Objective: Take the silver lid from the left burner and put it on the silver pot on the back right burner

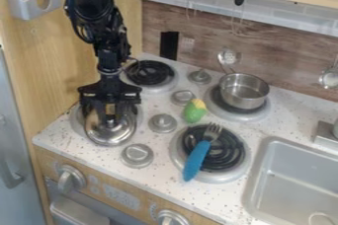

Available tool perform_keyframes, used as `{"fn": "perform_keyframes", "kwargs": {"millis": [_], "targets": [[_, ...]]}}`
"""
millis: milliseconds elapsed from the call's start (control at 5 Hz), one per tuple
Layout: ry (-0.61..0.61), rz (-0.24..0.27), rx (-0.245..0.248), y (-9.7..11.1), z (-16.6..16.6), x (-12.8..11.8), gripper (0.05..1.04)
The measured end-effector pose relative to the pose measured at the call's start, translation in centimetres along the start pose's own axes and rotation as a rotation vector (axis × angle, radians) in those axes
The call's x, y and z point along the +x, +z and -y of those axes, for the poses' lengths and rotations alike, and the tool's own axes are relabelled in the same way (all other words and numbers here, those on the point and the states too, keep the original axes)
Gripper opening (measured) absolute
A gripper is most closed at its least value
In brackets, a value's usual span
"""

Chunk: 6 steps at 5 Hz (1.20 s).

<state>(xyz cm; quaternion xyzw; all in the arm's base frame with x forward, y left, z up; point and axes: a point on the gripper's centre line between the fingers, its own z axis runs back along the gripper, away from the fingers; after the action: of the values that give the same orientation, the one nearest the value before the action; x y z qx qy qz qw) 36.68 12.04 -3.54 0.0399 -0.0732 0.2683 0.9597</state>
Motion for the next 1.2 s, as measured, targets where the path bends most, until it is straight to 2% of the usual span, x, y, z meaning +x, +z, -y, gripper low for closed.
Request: {"fn": "perform_keyframes", "kwargs": {"millis": [200,400,600,800,1000,1200], "targets": [[-0.013,-0.006,0.007,0.1,0.5,-0.3,0.239],[-0.046,-0.013,-0.009,1.0,1.0,-1.2,0.238],[-0.109,0.024,-0.033,3.0,3.2,-1.5,0.237],[-0.111,0.029,-0.045,3.4,3.9,-1.6,0.237],[-0.145,0.014,-0.101,3.5,5.4,-2.1,0.237],[-0.265,0.047,-0.236,4.8,9.6,-2.0,0.225]]}}
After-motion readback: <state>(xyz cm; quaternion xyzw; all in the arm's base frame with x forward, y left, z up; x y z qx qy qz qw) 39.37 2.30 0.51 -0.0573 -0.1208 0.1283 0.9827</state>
